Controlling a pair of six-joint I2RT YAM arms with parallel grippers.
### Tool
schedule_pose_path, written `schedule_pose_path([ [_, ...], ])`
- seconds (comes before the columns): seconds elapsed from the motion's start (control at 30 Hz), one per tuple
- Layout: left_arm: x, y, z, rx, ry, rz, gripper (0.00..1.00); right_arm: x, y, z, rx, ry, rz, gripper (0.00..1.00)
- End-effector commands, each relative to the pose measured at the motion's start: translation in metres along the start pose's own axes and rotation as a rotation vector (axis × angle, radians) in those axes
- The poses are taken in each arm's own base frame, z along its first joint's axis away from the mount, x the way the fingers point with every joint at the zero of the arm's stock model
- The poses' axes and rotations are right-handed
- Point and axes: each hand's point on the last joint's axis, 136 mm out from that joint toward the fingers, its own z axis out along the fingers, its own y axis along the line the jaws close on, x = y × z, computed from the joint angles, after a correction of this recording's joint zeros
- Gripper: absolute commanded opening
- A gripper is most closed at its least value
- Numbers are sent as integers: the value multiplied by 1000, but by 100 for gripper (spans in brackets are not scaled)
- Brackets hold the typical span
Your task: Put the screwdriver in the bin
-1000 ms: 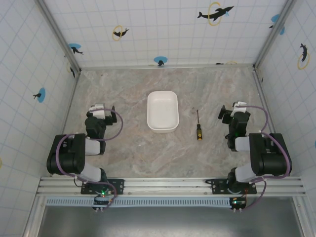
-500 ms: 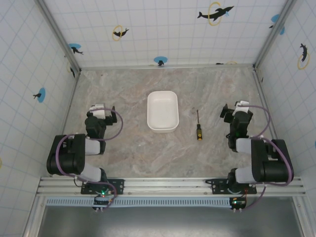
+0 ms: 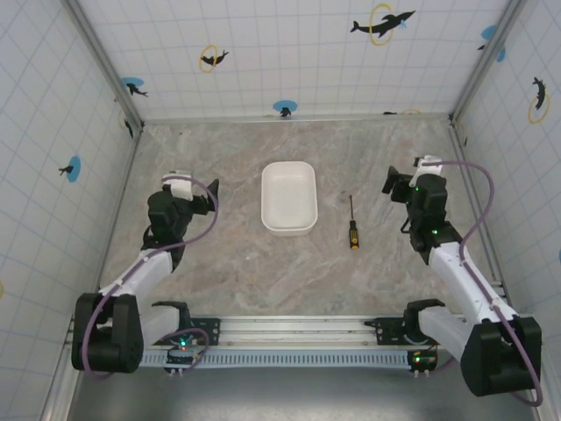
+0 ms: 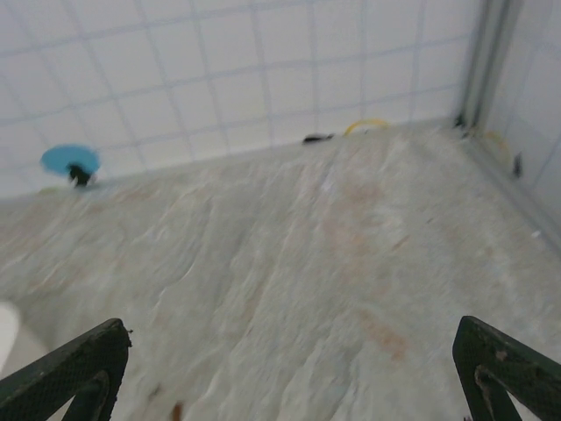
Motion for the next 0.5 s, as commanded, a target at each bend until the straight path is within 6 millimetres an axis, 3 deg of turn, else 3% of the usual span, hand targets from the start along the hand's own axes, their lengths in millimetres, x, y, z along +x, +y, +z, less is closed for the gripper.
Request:
schedule_pose_path([
  [0.0, 17, -19, -9, 83, 97, -153, 98, 53, 22, -14, -69, 247, 28, 98],
  [0.07, 20, -30, -14, 128, 106, -211, 97, 76, 40, -20, -131, 338, 46, 98],
  [0.23, 38, -43, -21, 166, 157, -292, 98, 111, 61, -28, -165, 429, 54, 98],
  [0.47, 65, -64, -21, 244, 246, -386, 98, 155, 63, -26, -99, 599, -14, 95],
])
